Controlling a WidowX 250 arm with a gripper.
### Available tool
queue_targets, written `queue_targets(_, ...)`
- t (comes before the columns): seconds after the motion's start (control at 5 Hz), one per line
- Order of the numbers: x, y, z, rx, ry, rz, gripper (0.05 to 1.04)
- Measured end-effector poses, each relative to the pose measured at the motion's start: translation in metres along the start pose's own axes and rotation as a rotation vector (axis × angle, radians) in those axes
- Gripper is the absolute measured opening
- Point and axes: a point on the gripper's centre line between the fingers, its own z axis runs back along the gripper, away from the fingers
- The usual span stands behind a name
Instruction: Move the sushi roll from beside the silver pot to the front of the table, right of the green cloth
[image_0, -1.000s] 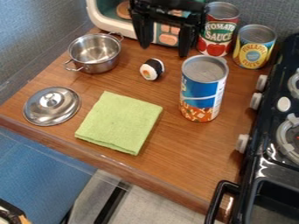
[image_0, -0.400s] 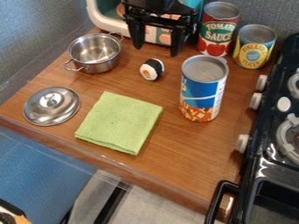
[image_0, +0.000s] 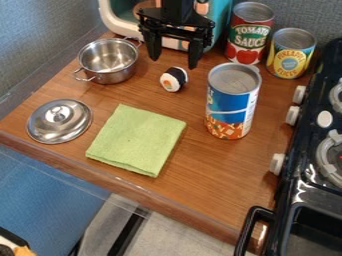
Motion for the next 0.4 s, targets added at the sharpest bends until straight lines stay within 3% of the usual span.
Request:
queue_targets(0.2,0.008,0.001,-0.014,-0.001,-0.003,-0.025,1.0)
queue_targets(0.4,0.014,0.004,-0.032,0.007,0.029,-0.047,1.0)
